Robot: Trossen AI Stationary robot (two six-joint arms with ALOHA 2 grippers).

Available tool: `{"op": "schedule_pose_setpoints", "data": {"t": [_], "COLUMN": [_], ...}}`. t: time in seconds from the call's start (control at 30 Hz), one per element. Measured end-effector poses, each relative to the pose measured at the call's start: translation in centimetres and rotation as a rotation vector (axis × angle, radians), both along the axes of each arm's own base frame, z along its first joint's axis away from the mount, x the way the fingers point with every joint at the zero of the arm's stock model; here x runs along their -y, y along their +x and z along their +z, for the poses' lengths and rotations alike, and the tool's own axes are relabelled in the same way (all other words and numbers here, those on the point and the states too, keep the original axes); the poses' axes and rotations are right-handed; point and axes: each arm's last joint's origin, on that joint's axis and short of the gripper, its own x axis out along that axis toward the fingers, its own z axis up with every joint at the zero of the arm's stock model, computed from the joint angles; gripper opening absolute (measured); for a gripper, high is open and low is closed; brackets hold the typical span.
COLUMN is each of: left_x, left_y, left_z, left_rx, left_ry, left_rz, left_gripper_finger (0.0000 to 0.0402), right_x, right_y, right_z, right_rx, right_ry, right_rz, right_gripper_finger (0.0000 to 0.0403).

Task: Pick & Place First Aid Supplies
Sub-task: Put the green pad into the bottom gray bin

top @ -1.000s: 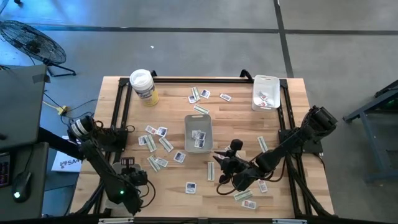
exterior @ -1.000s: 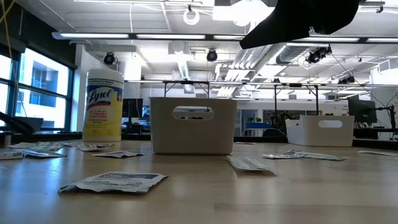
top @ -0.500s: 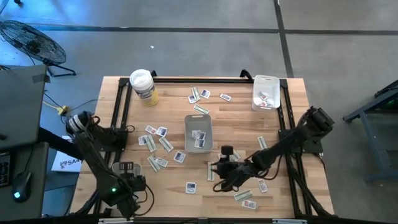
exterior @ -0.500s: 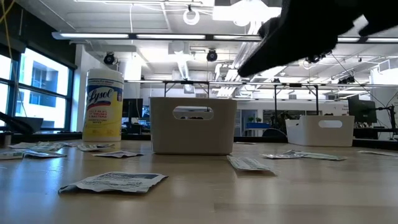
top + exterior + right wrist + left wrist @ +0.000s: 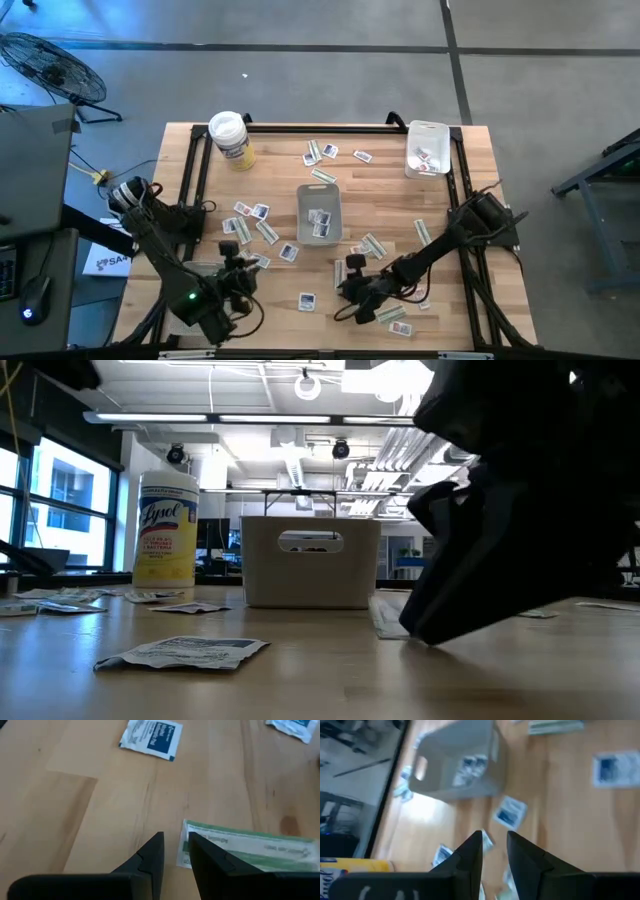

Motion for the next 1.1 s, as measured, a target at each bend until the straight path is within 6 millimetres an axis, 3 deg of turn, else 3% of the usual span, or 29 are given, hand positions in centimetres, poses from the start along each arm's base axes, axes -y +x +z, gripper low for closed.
{"op": "schedule_pose_setpoints", "data": {"t": [0.17,0.37,0.7,1.1], "left_x": [-1.2,-2.2,-1.9,-2.0], "left_y": [1.5,2.3,2.5,2.7], "left_z": [0.0,-0.1,-0.1,0.1], "left_rx": [-0.001,-0.010,0.022,0.098], "left_ry": [0.001,-0.005,-0.019,0.027], "left_rz": [0.054,0.097,0.095,0.095], "left_gripper_finger": [0.0085,0.0085,0.0085,0.0085], "right_x": [0.2,-0.1,-0.2,1.5], "right_y": [0.0,-0.2,-0.3,0.8], "right_z": [-0.5,0.0,0.5,-1.6], "right_rx": [0.013,0.030,0.049,-0.018], "right_ry": [-0.028,-0.022,-0.045,-0.034], "right_rz": [-0.088,-0.066,-0.086,-0.135], "right_gripper_finger": [0.0083,0.0083,0.0083,0.0075]}}
